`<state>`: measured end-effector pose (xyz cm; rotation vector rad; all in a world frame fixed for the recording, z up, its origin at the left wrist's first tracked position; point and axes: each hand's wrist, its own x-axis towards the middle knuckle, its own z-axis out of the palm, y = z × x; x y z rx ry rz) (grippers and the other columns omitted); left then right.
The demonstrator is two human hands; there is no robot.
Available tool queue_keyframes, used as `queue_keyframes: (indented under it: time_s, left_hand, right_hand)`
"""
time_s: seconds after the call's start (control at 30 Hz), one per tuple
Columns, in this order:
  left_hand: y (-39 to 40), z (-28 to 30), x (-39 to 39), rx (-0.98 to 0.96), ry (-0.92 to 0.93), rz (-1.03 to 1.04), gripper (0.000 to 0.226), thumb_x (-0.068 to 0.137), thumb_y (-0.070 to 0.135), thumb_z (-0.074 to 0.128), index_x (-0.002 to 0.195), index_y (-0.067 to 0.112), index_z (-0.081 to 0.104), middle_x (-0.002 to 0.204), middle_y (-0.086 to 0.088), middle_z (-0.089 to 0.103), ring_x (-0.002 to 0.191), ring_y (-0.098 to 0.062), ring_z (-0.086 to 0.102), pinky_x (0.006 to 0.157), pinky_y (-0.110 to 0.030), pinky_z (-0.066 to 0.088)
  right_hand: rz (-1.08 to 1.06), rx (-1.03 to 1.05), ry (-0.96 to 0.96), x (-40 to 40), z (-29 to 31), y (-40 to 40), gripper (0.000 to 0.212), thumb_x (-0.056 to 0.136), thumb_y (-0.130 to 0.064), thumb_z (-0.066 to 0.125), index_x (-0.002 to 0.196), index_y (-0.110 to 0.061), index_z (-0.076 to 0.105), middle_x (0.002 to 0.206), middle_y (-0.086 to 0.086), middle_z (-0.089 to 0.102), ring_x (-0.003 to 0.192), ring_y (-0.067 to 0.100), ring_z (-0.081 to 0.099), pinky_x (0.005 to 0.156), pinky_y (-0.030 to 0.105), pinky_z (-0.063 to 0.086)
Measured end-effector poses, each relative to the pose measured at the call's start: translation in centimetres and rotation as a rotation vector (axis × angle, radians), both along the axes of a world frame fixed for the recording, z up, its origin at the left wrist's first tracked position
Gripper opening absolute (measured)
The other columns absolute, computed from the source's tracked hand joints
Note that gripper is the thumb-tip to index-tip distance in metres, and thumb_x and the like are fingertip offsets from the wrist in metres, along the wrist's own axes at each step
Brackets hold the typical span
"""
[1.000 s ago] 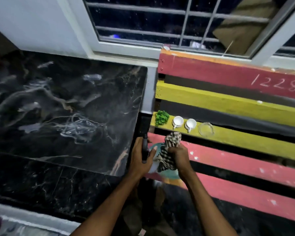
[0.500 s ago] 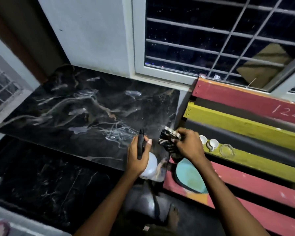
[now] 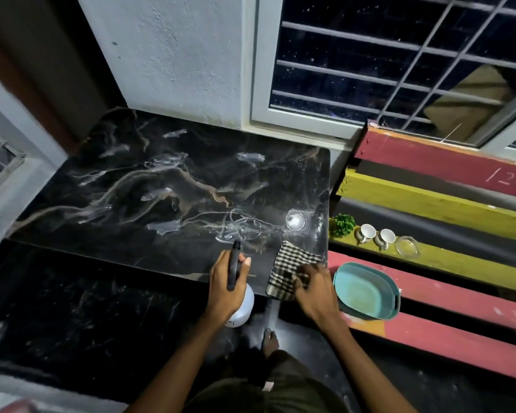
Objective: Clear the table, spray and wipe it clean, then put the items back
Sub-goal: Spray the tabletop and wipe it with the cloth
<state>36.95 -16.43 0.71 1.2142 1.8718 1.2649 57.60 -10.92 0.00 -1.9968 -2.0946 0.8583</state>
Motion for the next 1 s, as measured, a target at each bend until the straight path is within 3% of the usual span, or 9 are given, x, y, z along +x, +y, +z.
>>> queue_keyframes:
  time_s: [0.07, 0.17, 0.23, 0.3, 0.37, 0.47, 0.67, 0.83, 1.0]
  left_hand:
    - [-0.1, -0.4, 0.0, -0.007, 0.035, -0.008, 0.015, 0.094, 0.028, 0.056, 0.086, 0.016, 0.059, 0.084, 0.005, 0.06, 0.084, -0.01, 0.057, 0.082, -0.027, 0.044]
    - [0.2, -0.9, 0.0, -0.015, 0.123, -0.022, 0.009, 0.08, 0.015, 0.051, 0.083, 0.015, 0.06, 0.085, 0.005, 0.061, 0.086, -0.012, 0.048, 0.081, -0.025, 0.038]
    - [0.5, -1.2, -0.2, -0.03, 0.106, -0.04, 0.018, 0.072, 0.006, 0.052, 0.084, 0.015, 0.061, 0.086, 0.006, 0.062, 0.089, -0.012, 0.05, 0.081, -0.022, 0.039]
    - [0.8, -1.8, -0.5, -0.053, 0.088, -0.074, 0.022, 0.071, 0.004, 0.052, 0.087, 0.015, 0.061, 0.09, 0.005, 0.063, 0.095, -0.013, 0.053, 0.085, -0.023, 0.042]
    - [0.8, -2.4, -1.0, -0.086, 0.049, -0.126, 0.021, 0.074, 0.011, 0.05, 0.091, 0.017, 0.062, 0.094, 0.006, 0.065, 0.098, -0.016, 0.059, 0.089, -0.03, 0.046]
    - [1.6, -2.8, -1.7, -0.115, -0.013, -0.175, 0.021, 0.071, 0.02, 0.049, 0.088, 0.017, 0.061, 0.089, 0.006, 0.067, 0.09, -0.017, 0.065, 0.084, -0.037, 0.051]
    - [4.1, -2.0, -1.5, -0.122, -0.116, -0.131, 0.018, 0.073, -0.003, 0.052, 0.078, 0.012, 0.06, 0.073, -0.002, 0.063, 0.071, -0.014, 0.063, 0.07, -0.02, 0.049]
    - [5.9, -1.5, -1.4, -0.172, -0.057, -0.14, 0.015, 0.076, -0.005, 0.057, 0.074, 0.009, 0.059, 0.067, -0.004, 0.063, 0.062, -0.015, 0.062, 0.06, -0.022, 0.049]
    - [6.8, -1.4, -1.2, -0.315, 0.06, -0.079, 0.007, 0.067, 0.008, 0.053, 0.062, 0.009, 0.057, 0.056, -0.008, 0.06, 0.056, -0.025, 0.061, 0.055, -0.042, 0.051]
  right_hand:
    - [-0.059, 0.01, 0.016, -1.2, -1.1, 1.5, 0.045, 0.098, -0.022, 0.058, 0.14, -0.009, 0.052, 0.147, 0.016, 0.048, 0.137, 0.035, 0.044, 0.118, 0.045, 0.037]
    - [-0.021, -0.026, -0.065, -2.4, -3.5, 3.5, 0.072, 0.104, -0.037, 0.051, 0.163, -0.015, 0.017, 0.171, 0.012, 0.007, 0.157, 0.033, 0.015, 0.126, 0.045, 0.012]
    - [0.058, -0.082, -0.193, -2.3, -5.7, 3.9, 0.08, 0.104, -0.056, 0.036, 0.164, -0.02, -0.003, 0.171, 0.008, -0.015, 0.159, 0.029, -0.007, 0.126, 0.046, -0.005]
    - [0.094, -0.132, -0.274, -1.9, -8.1, 3.5, 0.083, 0.1, -0.066, 0.017, 0.163, -0.02, -0.011, 0.169, 0.007, -0.023, 0.157, 0.025, -0.018, 0.128, 0.05, -0.008]
    - [0.098, -0.081, -0.27, -1.4, -9.9, 2.4, 0.088, 0.093, -0.069, 0.008, 0.164, -0.018, -0.007, 0.17, 0.008, -0.017, 0.158, 0.024, -0.016, 0.128, 0.052, -0.005]
    - [0.119, 0.068, -0.262, -0.2, -11.8, 1.3, 0.084, 0.097, -0.064, 0.018, 0.164, -0.015, 0.01, 0.172, 0.01, 0.001, 0.159, 0.027, 0.0, 0.127, 0.049, 0.001]
    - [0.11, 0.097, -0.283, 0.1, -12.5, 1.2, 0.08, 0.099, -0.061, 0.025, 0.163, -0.014, 0.019, 0.171, 0.009, 0.009, 0.159, 0.027, 0.009, 0.126, 0.047, 0.003]
    - [0.095, 0.089, -0.264, 0.1, -12.8, 1.1, 0.08, 0.099, -0.06, 0.028, 0.163, -0.014, 0.02, 0.172, 0.009, 0.009, 0.159, 0.027, 0.007, 0.127, 0.049, 0.005]
    - [0.085, 0.11, -0.237, 0.0, -13.0, 1.2, 0.08, 0.098, -0.06, 0.028, 0.163, -0.015, 0.017, 0.172, 0.009, 0.009, 0.16, 0.026, 0.004, 0.126, 0.051, 0.007]
